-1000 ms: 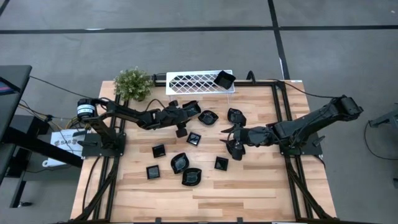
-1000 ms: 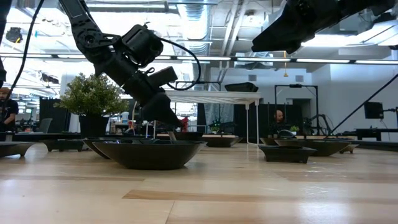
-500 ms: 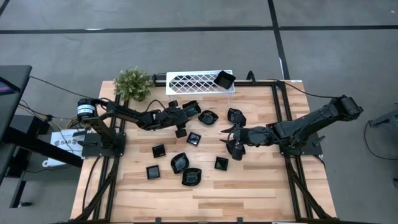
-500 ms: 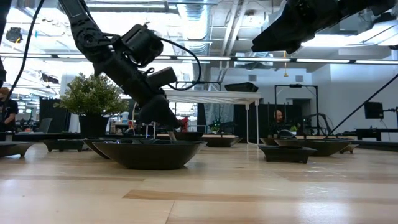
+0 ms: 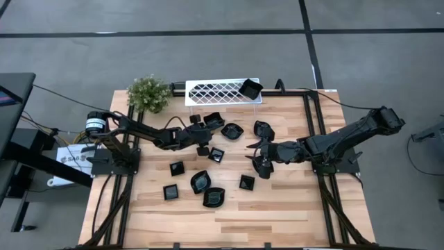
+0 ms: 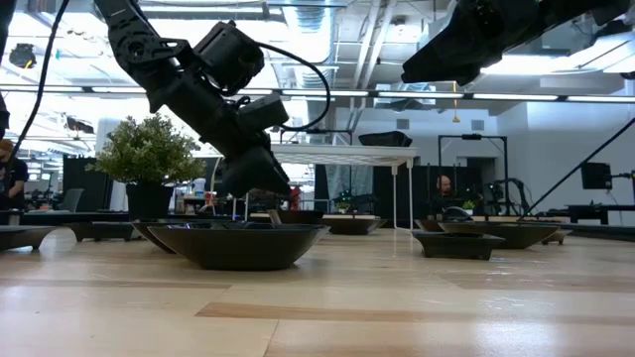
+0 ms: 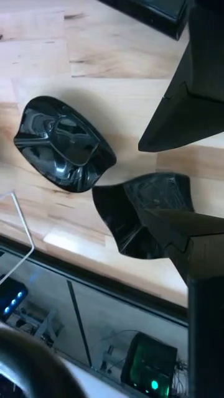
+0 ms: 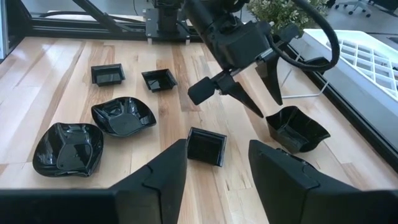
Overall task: Pick & Place Mini shaped plates
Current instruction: Stack the black distorted square plate on top of the black distorted square plate on the shelf
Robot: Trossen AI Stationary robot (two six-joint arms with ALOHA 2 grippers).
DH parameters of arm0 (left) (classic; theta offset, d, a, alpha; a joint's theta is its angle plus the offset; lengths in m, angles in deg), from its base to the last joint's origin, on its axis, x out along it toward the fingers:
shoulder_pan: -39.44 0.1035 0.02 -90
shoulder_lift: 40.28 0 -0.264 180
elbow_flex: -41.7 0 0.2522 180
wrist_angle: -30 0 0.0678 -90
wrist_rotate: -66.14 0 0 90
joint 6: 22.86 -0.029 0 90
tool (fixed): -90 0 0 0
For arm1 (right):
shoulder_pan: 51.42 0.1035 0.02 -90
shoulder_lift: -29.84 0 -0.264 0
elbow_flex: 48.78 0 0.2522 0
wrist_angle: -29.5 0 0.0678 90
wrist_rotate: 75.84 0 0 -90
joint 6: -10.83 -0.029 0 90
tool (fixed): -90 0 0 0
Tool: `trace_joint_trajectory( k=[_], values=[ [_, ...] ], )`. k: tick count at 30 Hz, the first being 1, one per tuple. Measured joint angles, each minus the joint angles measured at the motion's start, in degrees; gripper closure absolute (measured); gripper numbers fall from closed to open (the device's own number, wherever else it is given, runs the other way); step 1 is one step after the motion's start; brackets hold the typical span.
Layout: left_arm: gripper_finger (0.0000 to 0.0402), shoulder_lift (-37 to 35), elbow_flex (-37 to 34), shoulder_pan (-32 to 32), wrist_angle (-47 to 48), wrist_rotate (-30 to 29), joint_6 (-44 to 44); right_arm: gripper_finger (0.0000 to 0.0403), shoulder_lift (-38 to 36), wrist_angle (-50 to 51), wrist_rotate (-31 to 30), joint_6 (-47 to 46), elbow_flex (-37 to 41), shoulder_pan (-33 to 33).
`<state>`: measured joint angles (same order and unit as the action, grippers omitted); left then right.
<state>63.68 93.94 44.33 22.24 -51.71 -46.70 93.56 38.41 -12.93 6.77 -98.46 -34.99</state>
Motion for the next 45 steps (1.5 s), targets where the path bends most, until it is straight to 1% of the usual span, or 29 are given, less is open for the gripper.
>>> trace_joint_trajectory(
  k=[7, 10, 14, 22, 24, 27, 29, 32, 37, 45],
  values=[
    [0.0239, 0.0, 0.0, 0.0, 0.1, 0.0, -1.9, 0.0236, 0.0, -0.3, 0.0, 0.0, 0.0, 0.0],
    [0.0239, 0.0, 0.0, 0.0, 0.1, 0.0, -5.0, 0.0236, 0.0, -0.3, 0.0, 0.0, 0.0, 0.0],
    [0.0239, 0.0, 0.0, -0.2, 0.1, 0.0, -10.0, 0.0234, 0.0, -0.3, 0.0, 0.0, 0.0, 0.0],
    [0.0239, 0.0, 0.0, -3.0, 0.1, 0.0, -24.3, 0.0236, 0.0, -0.3, 0.0, 0.0, 0.0, 0.0],
    [0.0239, 0.0, 0.0, -3.2, 0.3, -2.1, -26.4, 0.0235, 0.0, -0.3, 0.0, 0.0, 0.0, 0.0],
    [0.0239, 0.0, 0.1, -3.1, 0.6, -7.3, -30.9, 0.0233, 0.0, -0.3, 0.0, 0.0, 0.0, 0.0],
    [0.0239, 0.0, 0.2, -2.7, 1.7, -7.9, -33.5, 0.0233, 0.0, -0.3, 0.0, 0.0, 0.0, 0.0],
    [0.0239, 0.1, 1.4, -2.5, 4.8, -7.8, -33.2, 0.0234, 0.0, -0.3, 0.0, 0.0, 0.0, 0.0],
    [0.0239, 0.1, 2.8, -2.6, 5.8, -7.7, -33.0, 0.0233, 0.0, -0.3, 0.0, 0.0, 0.0, 0.0],
    [0.0239, 0.1, 3.0, -0.9, 5.4, -7.7, -39.3, 0.0234, 0.0, -0.3, 0.0, 0.0, 0.0, 0.0]
  ],
)
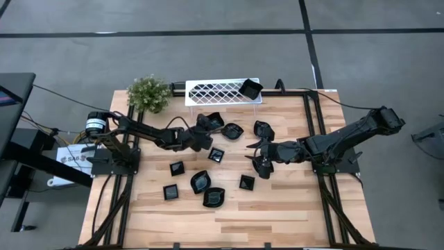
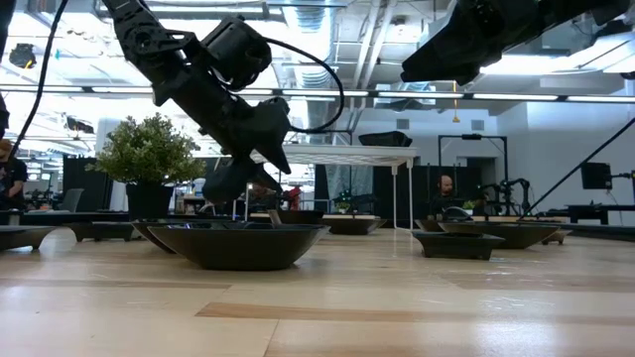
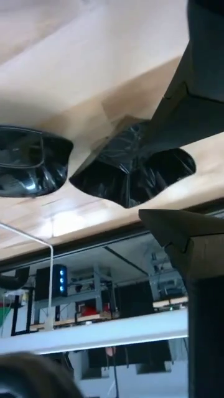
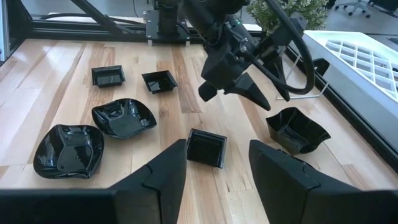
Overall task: Pick & Place Mini shaped plates
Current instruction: Stack the black distorted square plate on top of the black distorted square plate on the shelf
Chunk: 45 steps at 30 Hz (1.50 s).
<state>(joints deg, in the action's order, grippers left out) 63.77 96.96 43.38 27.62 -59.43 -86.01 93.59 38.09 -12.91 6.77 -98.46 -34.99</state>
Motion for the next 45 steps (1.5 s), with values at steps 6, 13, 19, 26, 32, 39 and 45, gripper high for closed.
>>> trace_joint_trajectory(
  k=[6, 13, 19, 26, 32, 39, 45],
  values=[
    [0.0239, 0.0, 0.0, -1.3, -3.2, 0.0, -5.2, 0.0232, 0.0, 0.0, 0.0, 0.0, 0.0, 0.0],
    [0.0239, 0.0, 0.0, -5.8, -13.6, 0.0, -17.3, 0.0234, 0.0, 0.2, 0.0, 0.0, 0.0, 0.0],
    [0.0239, -0.1, -0.2, -5.6, -17.4, 1.7, -27.4, 0.0232, 0.0, 0.2, 0.0, 0.0, 0.0, 0.0],
    [0.0239, 0.0, -1.2, -3.6, -18.5, 7.8, -44.8, 0.0234, 0.0, 0.2, 0.0, 0.0, 0.0, 0.0],
    [0.0239, 0.0, -1.2, -1.1, -20.8, 13.9, -50.9, 0.0232, 0.0, 0.2, 0.0, 0.0, 0.0, 0.0],
    [0.0239, 0.0, -0.5, 0.9, -21.5, 21.3, -58.2, 0.0234, 0.0, 0.2, 0.0, 0.1, 0.0, 0.0],
    [0.0239, 0.0, 1.2, 1.6, -21.8, 26.9, -59.3, 0.0232, 0.0, 0.2, 0.0, 1.9, 0.0, 0.0]
  ],
)
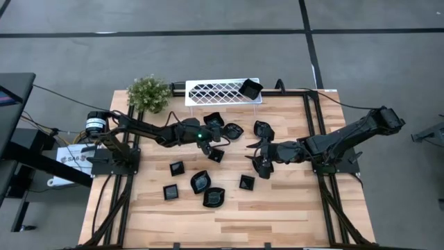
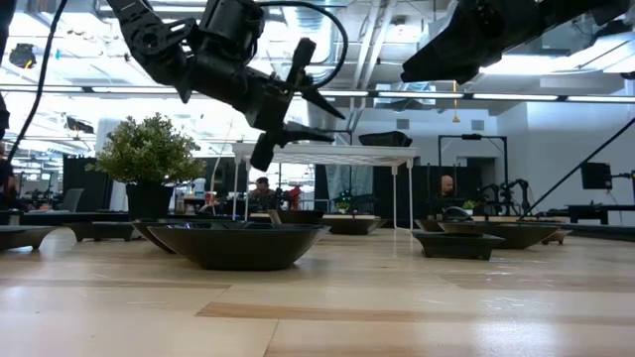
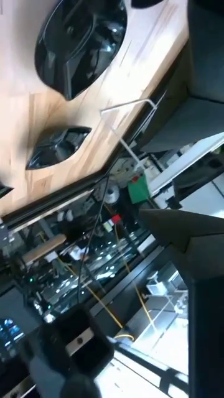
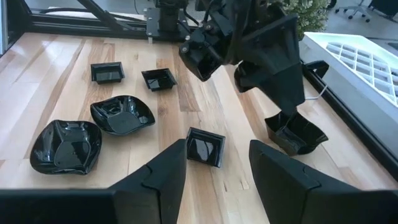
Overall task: Pick & Place Mini shaped plates
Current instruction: Stack the black distorted square plate on top of the black distorted square plate on the shelf
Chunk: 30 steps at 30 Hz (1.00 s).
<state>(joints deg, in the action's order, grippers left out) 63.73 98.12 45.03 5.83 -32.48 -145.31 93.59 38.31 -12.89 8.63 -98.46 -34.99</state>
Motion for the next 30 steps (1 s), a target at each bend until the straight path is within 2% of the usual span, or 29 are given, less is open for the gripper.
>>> trace_joint_trajectory(
  k=[3, 5, 7, 10, 15, 19, 24, 27, 30],
  values=[
    [0.0239, 0.0, 0.0, -1.4, 0.0, -3.6, 0.0, 0.0232, 0.2, 0.0, 0.0, 1.2, 0.0, 0.0],
    [0.0239, 0.0, 0.0, -3.5, -0.1, -10.5, 1.1, 0.0234, 0.5, 0.3, 0.0, 1.3, 0.0, 0.0],
    [0.0239, 0.0, 0.0, -6.5, -0.8, -17.2, 5.8, 0.0236, 1.2, 0.4, -0.1, 1.9, 0.0, 0.0],
    [0.0239, -1.0, 0.0, -11.5, -1.8, -26.0, 16.9, 0.0243, 4.5, -2.1, -4.0, 6.1, 0.1, 0.0],
    [0.0239, -7.5, -2.4, -18.0, -1.7, -34.8, 37.6, 0.0267, 14.5, -6.9, -12.7, 13.9, -3.6, -0.8],
    [0.0239, -17.4, -8.3, -22.5, 0.2, -40.1, 54.9, 0.0288, 22.5, -7.1, -12.9, 18.0, -9.9, -2.9],
    [0.0239, -33.2, -16.9, -27.9, 3.4, -41.0, 77.0, 0.0299, 30.8, -4.7, -10.3, 25.2, -18.1, -6.0],
    [0.0239, -42.8, -21.6, -30.1, 7.9, -39.9, 86.9, 0.03, 35.1, -2.1, -10.4, 28.2, -23.7, -8.2],
    [0.0239, -51.2, -25.5, -30.9, 11.6, -32.2, 93.5, 0.0301, 39.7, -0.8, -10.6, 30.9, -29.0, -10.6]
  ],
)
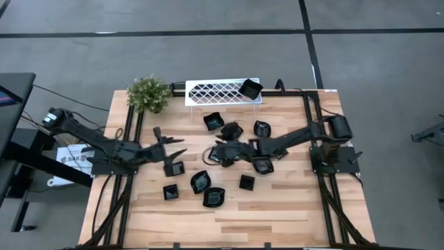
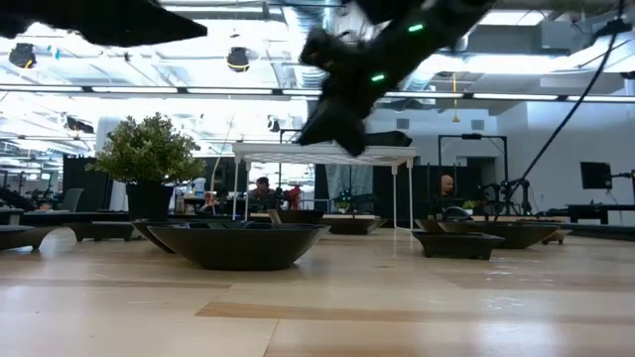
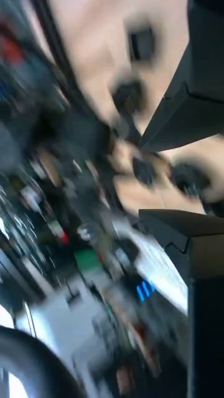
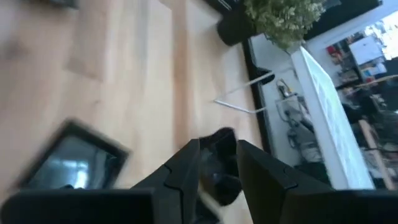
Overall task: Pick & Place Mini shaped plates
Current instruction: Stack the black distorted square plate on top of the black distorted square plate on the shelf
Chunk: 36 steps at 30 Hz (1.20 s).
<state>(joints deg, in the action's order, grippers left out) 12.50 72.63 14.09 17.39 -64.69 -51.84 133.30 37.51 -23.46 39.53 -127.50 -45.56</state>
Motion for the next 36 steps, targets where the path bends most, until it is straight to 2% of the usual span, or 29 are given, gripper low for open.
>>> trace_joint_trajectory(
  k=[4, 8, 11, 16, 21, 29, 36],
  values=[
    [0.0239, -8.8, -4.0, 0.0, 4.1, 9.8, 4.3, 0.0301, 5.9, 4.3, 0.0, 5.6, -7.3, -2.5],
    [0.0239, -13.3, -6.8, 0.1, 4.9, 10.9, 5.4, 0.0301, 10.5, 16.7, 0.5, 6.1, -15.4, -4.5],
    [0.0239, -14.0, -7.7, 0.1, 5.1, 10.9, 5.4, 0.0301, 12.9, 25.0, 2.7, 4.6, -20.3, -6.2],
    [0.0239, -13.4, -8.0, 0.4, 4.9, 11.8, 5.4, 0.0301, 16.3, 31.6, 7.5, 5.7, -25.4, -8.1],
    [0.0239, -13.0, -8.0, 0.4, 4.9, 12.8, 5.3, 0.0301, 17.1, 34.7, 8.4, 9.1, -25.8, -9.0],
    [0.0239, -13.0, -8.0, 0.4, 4.7, 12.8, 5.3, 0.0301, 17.4, 34.0, 11.9, 9.4, -25.8, -11.4],
    [0.0239, -13.0, -8.0, 0.4, 4.6, 12.9, 5.3, 0.0301, 19.0, 34.0, 11.7, 9.7, -25.8, -12.2]
  ],
)
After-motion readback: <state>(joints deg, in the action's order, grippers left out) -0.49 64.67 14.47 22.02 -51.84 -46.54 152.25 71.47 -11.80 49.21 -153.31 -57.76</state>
